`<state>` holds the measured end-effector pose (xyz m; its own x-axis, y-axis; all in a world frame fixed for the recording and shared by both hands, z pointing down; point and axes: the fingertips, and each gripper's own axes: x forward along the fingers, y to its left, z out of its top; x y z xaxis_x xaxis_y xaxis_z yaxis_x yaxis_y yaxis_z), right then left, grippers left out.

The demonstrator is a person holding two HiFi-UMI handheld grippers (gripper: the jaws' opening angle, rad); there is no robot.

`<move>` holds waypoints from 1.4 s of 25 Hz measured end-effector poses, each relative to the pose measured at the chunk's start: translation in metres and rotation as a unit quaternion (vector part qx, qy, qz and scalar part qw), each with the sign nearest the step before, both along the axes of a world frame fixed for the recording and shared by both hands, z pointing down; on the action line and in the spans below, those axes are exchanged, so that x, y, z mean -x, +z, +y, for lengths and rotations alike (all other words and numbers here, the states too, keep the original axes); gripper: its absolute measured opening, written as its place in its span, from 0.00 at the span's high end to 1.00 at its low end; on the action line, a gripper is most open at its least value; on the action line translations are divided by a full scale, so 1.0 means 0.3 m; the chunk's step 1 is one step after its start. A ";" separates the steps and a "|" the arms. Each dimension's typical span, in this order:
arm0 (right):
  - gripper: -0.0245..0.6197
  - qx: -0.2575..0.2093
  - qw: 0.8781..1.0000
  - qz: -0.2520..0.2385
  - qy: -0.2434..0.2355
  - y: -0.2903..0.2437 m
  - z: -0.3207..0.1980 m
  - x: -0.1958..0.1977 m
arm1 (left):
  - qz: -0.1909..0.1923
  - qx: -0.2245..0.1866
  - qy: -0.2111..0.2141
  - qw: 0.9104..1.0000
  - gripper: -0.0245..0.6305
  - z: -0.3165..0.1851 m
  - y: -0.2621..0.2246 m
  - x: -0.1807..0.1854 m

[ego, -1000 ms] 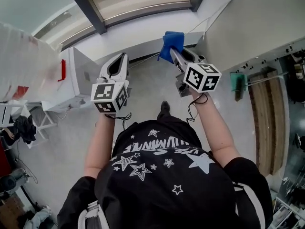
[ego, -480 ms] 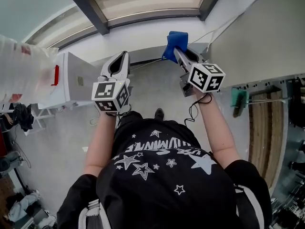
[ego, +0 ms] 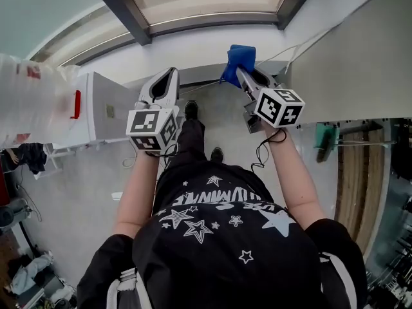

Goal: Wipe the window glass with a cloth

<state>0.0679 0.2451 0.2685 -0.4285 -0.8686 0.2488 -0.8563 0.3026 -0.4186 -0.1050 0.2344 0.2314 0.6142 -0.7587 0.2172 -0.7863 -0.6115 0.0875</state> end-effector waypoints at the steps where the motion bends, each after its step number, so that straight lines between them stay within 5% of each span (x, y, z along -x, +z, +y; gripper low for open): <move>1: 0.85 0.001 1.000 0.004 0.001 0.003 -0.013 0.000 | 0.002 0.001 0.002 1.000 0.95 -0.019 0.003 0.000; 11: 0.85 0.000 0.999 0.043 0.015 -0.019 -0.247 -0.031 | 0.022 -0.012 0.012 1.000 0.95 -0.336 -0.016 0.012; 21: 0.85 0.010 0.999 0.052 0.001 -0.021 -0.678 0.042 | 0.034 0.002 -0.019 0.999 0.95 -0.768 0.016 0.115; 35: 0.85 0.010 0.995 0.062 -0.075 -0.006 -1.241 0.406 | 0.017 -0.002 -0.066 0.998 0.95 -1.225 0.017 0.372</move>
<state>-0.0537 -0.1272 0.2666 -0.5186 -0.7910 0.3246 -0.8473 0.4243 -0.3196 -0.2166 -0.1331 0.2364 0.5159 -0.8343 0.1942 -0.8566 -0.5034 0.1128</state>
